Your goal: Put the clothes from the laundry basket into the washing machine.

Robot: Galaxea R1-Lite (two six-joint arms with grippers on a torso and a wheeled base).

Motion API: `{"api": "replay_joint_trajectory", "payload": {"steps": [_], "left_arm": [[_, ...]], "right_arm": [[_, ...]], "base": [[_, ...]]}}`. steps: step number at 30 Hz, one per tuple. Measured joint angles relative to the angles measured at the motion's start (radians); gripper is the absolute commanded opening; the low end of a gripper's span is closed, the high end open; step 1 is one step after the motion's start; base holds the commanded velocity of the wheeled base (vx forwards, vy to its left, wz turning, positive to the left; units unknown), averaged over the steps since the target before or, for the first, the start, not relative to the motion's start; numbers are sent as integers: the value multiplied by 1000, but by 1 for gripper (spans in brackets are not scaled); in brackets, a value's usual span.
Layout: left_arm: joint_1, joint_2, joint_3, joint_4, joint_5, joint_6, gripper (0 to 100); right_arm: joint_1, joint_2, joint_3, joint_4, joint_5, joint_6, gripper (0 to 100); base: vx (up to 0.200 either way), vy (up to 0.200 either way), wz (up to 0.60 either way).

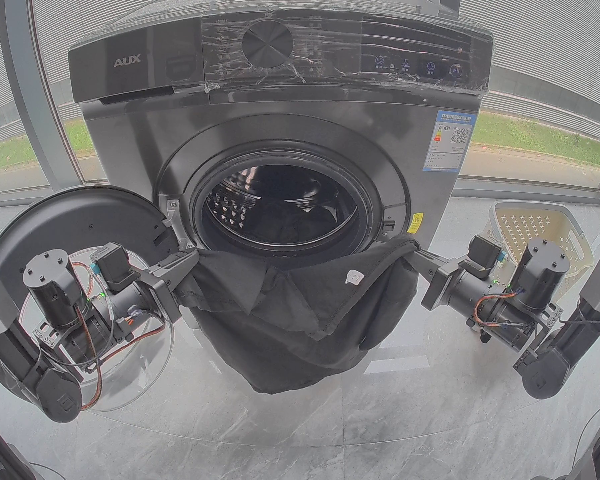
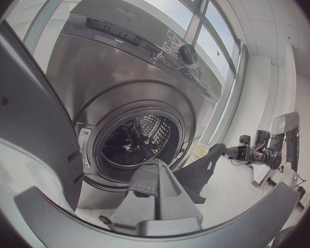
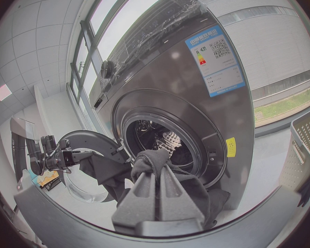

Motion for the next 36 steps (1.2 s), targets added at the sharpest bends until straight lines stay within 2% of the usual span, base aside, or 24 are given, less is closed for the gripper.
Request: {"api": "replay_joint_trajectory", "payload": {"steps": [2, 5, 6, 36], "left_arm": [[0, 15, 1, 0, 0, 38, 0], [0, 28, 4, 0, 0, 75, 0], [0, 31, 6, 0, 0, 79, 0], [-13, 35, 30, 0, -3, 83, 0]], "right_arm": [[3, -8, -12, 0, -7, 0, 0], [6, -16, -37, 0, -28, 2, 0], [8, -17, -41, 0, -36, 2, 0], [59, -1, -47, 0, -72, 2, 0]], "base": [[0, 0, 0], [0, 0, 0], [0, 0, 0], [0, 0, 0]]}}
